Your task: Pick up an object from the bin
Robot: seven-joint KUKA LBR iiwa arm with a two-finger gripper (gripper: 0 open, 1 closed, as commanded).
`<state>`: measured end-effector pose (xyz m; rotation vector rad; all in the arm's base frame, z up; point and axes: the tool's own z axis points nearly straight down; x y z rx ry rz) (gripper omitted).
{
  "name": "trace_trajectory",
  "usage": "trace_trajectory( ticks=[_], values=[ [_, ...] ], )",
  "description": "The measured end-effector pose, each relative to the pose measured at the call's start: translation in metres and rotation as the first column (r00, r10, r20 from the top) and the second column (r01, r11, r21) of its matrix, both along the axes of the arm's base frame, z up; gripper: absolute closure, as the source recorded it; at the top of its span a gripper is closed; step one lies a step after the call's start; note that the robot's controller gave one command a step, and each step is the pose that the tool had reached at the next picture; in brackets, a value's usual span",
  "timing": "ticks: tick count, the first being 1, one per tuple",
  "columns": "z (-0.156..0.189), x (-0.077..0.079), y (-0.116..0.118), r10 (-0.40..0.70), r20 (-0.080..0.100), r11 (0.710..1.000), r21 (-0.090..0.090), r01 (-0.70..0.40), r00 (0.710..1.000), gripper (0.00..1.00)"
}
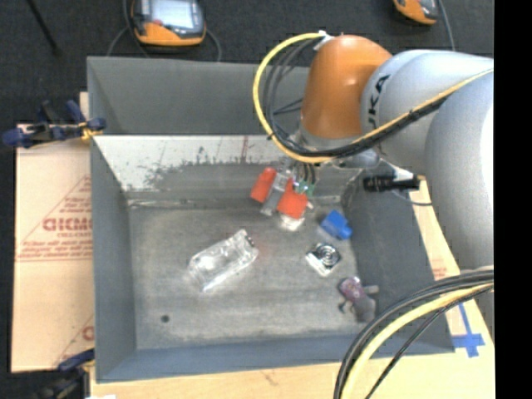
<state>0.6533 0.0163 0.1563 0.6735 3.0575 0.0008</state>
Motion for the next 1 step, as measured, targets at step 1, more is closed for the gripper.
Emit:
trace_trajectory(
  ticks=[1],
  values=[
    [0.0353,0.0021,-0.0006,0.002,-0.001,1.000,0.001,-0.002,1.000,1.00]
  ],
)
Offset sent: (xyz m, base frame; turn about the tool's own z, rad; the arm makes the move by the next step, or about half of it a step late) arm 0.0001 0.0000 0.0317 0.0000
